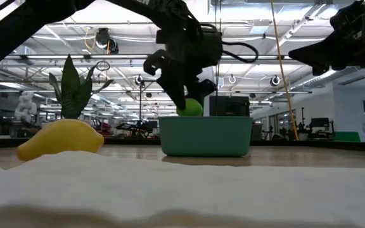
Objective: Pick and placing Produce into tupperware
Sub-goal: Put the green cabbage into the green bin
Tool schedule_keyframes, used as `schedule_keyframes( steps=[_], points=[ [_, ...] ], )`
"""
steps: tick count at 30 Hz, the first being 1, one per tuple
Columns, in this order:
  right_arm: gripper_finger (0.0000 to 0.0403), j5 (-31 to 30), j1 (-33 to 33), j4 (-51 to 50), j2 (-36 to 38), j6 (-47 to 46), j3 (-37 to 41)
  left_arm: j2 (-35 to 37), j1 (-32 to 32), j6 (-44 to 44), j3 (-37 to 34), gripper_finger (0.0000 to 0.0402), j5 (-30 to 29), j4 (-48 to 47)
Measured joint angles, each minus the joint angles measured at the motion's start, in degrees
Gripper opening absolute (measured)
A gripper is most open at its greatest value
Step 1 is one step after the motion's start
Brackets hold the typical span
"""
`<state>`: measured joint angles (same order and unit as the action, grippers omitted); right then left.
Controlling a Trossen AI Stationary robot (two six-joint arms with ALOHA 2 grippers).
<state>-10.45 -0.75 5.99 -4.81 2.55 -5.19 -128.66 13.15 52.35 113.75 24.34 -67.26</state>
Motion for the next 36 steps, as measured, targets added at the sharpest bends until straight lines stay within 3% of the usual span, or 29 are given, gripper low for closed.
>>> schedule_keyframes(
  steps=[18, 36],
  points=[
    [0.0000, 0.02, 0.00, 0.06, -0.68, -0.53, 0.00, -1.35, -3.71, 12.05, 0.00, 0.0230, -2.49, 2.65],
    [0.0000, 0.02, 0.00, 0.06, -0.68, -0.55, 0.00, -1.82, -3.92, 6.81, 0.00, 0.0230, -0.09, 4.14]
  ],
)
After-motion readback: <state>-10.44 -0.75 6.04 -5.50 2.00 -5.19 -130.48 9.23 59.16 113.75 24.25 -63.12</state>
